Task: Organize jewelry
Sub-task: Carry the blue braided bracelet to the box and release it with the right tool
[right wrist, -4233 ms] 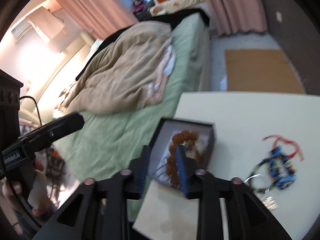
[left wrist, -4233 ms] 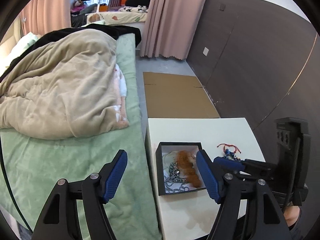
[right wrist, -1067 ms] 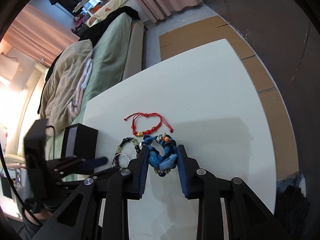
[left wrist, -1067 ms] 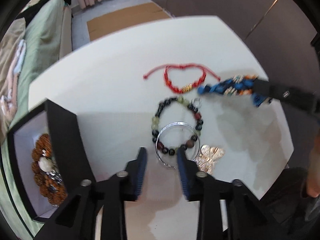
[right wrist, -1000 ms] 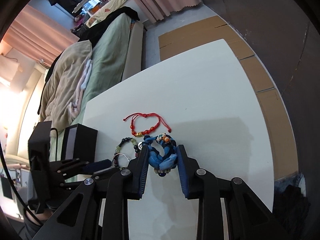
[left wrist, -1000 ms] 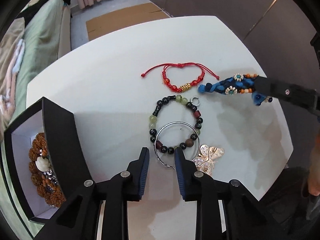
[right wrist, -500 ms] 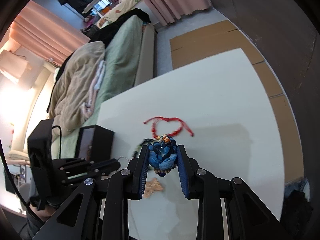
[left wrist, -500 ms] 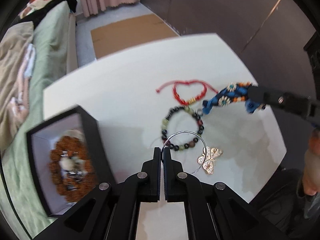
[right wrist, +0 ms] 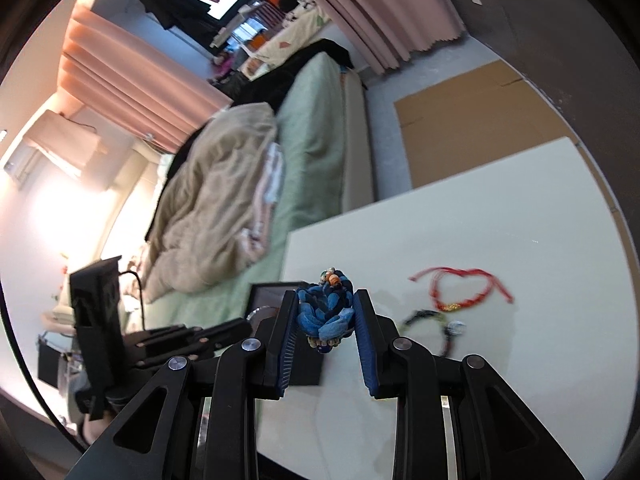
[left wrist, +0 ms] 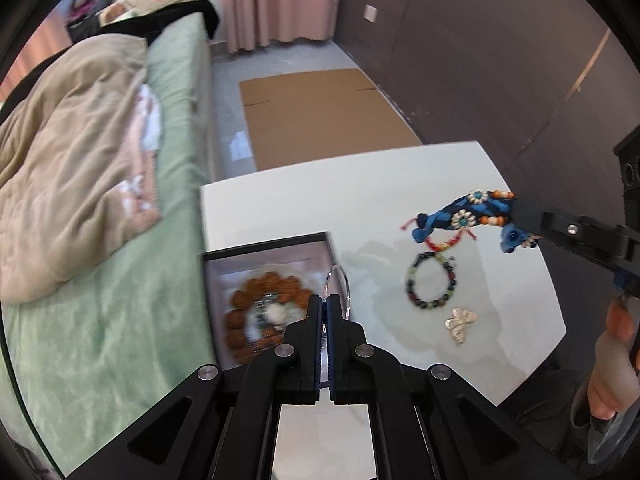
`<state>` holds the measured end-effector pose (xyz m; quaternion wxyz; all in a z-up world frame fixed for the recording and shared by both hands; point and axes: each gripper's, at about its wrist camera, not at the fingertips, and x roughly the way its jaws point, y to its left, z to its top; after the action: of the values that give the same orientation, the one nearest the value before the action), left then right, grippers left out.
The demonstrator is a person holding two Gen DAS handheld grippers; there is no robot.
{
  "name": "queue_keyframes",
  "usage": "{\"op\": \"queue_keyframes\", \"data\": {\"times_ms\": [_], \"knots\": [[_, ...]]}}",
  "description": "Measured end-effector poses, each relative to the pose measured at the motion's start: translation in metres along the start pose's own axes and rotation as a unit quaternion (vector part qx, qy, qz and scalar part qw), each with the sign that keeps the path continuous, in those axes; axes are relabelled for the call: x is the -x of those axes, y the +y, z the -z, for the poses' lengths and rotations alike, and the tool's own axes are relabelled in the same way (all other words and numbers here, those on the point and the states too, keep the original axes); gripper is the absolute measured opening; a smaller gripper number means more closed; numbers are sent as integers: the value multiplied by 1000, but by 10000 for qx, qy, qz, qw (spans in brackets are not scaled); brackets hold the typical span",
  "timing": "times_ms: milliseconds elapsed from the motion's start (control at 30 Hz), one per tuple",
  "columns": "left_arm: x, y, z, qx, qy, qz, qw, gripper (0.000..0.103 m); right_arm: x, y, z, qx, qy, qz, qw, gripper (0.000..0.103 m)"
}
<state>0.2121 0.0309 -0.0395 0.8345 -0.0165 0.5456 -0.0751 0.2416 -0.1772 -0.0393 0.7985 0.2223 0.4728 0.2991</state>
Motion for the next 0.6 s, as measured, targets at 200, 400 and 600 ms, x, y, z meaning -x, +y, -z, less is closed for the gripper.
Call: {"op": "queue_keyframes", "data": {"times_ms": [200,400,600], "knots": [[13,29,8,295,-178,192,9992,2,-11,31,2,96,-74,-362,9993,29],[13,46,10,577,-34,568,9967,8,-30,50,7,182,50,-599,9980,29],[29,73,19,839,-229,413,9954,61,-51,67,12,247,218,-907,9953,29]]}}
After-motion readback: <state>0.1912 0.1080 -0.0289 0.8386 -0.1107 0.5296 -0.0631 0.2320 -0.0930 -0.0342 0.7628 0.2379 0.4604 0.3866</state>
